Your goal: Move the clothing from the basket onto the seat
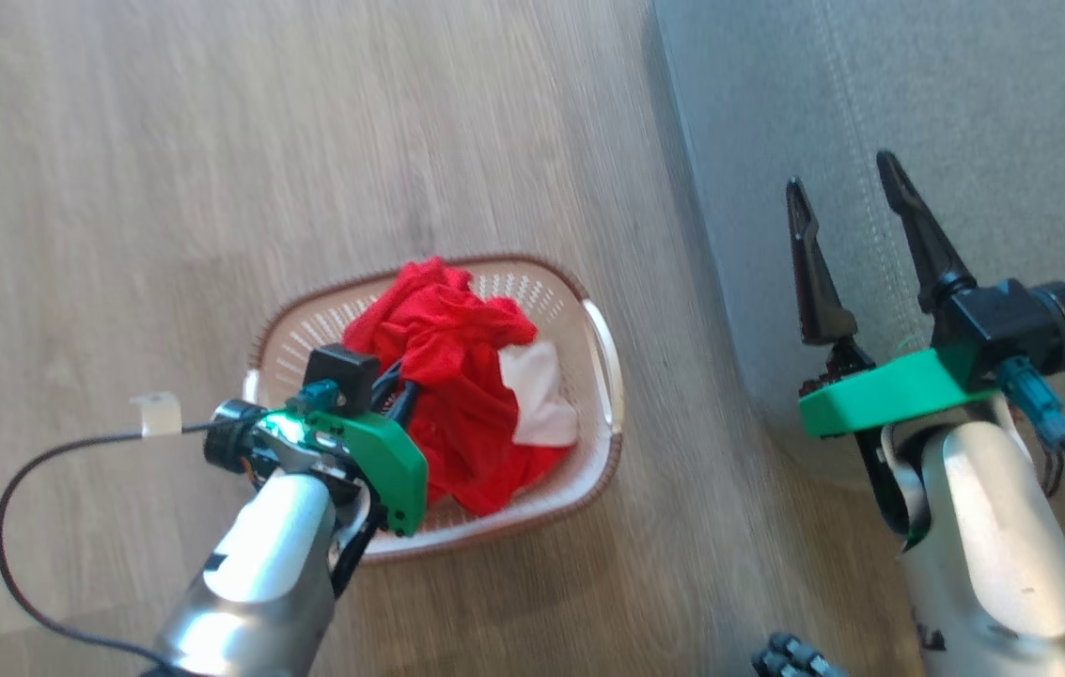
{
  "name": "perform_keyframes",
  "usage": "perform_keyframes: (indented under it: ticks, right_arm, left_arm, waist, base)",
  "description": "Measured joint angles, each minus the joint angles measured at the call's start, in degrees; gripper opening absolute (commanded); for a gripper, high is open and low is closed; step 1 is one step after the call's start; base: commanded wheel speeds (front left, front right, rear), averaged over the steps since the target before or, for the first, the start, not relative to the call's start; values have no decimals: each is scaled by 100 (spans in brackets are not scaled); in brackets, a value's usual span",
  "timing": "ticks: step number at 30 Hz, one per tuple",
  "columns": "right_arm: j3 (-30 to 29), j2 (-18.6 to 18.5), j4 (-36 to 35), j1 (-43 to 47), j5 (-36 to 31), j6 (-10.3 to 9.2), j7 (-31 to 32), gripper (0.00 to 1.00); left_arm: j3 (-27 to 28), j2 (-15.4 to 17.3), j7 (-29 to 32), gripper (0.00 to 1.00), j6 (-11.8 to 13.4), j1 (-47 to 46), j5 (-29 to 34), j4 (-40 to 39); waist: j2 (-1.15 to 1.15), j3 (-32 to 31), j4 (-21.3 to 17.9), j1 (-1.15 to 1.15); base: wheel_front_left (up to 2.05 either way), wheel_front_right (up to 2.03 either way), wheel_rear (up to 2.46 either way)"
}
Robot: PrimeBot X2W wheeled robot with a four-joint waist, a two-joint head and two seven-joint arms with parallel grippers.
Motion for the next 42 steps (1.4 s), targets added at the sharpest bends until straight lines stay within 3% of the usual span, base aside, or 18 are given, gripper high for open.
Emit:
perform_keyframes:
  ticks: [11,19,30,35,42]
  right_arm:
    - [-4,-3,260,387,-25,0,0,100]
    - [43,-5,371,701,-25,0,0,100]
    - [235,-8,460,1033,37,0,0,100]
    - [255,-8,516,1182,37,0,0,100]
    - [256,-8,537,1181,36,0,0,100]
  left_arm:
    - [385,-1,0,0,210,828,-263,-1402]
    - [1261,-2,0,0,229,1431,-265,-2933]
    - [2043,-3,-2,0,326,1681,-423,-4738]
    - [2108,-3,-19,0,455,1685,-312,-5729]
    - [1523,-3,-20,0,554,1706,-258,-6290]
  waist:
    - [0,-1055,308,0]
    - [0,-1778,511,0]
    - [0,-2223,625,0]
    - [0,-2359,651,0]
    - [0,-2436,651,0]
  base:
    - [0,0,0]
    - [0,0,0]
    - [0,0,0]
    - [0,0,0]
    - [0,0,0]
